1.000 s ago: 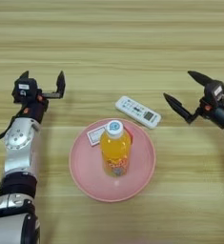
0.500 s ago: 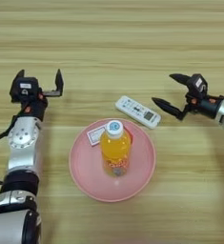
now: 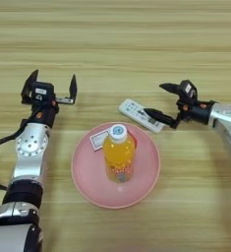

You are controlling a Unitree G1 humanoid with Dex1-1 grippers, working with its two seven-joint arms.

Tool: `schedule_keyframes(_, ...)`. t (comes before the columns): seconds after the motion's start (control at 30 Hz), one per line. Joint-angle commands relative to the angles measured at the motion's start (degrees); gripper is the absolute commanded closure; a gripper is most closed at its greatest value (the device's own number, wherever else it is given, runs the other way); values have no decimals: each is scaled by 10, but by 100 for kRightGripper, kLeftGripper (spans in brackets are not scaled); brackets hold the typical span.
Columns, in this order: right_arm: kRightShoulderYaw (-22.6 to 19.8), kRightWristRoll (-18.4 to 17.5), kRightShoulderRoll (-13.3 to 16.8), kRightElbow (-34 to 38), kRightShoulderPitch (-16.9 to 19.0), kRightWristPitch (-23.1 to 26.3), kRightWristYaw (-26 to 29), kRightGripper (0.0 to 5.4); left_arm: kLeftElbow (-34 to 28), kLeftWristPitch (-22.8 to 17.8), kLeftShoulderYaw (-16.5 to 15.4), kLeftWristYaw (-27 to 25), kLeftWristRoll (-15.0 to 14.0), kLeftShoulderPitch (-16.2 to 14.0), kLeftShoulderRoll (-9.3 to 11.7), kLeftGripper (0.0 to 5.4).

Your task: Move the objects on the table

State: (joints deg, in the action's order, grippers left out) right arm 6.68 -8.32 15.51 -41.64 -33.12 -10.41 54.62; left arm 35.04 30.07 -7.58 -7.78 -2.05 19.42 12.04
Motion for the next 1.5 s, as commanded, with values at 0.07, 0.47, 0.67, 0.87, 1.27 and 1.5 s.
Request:
schedule_keyframes(0.07,12,26,0,-22,-10,-8,-6,0,-5,5,8,1,10,-3,2,3)
schedule_keyframes(0.47,20,62,-2,-51,-7,-16,-21,0,-3,7,12,1,7,-1,3,3)
schedule_keyframes(0.67,31,78,-3,-64,-3,-19,-20,0,-2,7,12,0,6,0,2,3)
schedule_keyframes(0.87,33,95,-7,-90,-9,-18,-45,0,0,7,14,0,7,1,2,3)
schedule_keyframes(1.27,25,101,-17,-134,-28,-16,-84,84,8,9,16,2,10,5,-1,0)
schedule_keyframes(1.5,19,94,-21,-149,-35,-14,-80,157,16,13,18,5,10,9,-1,0)
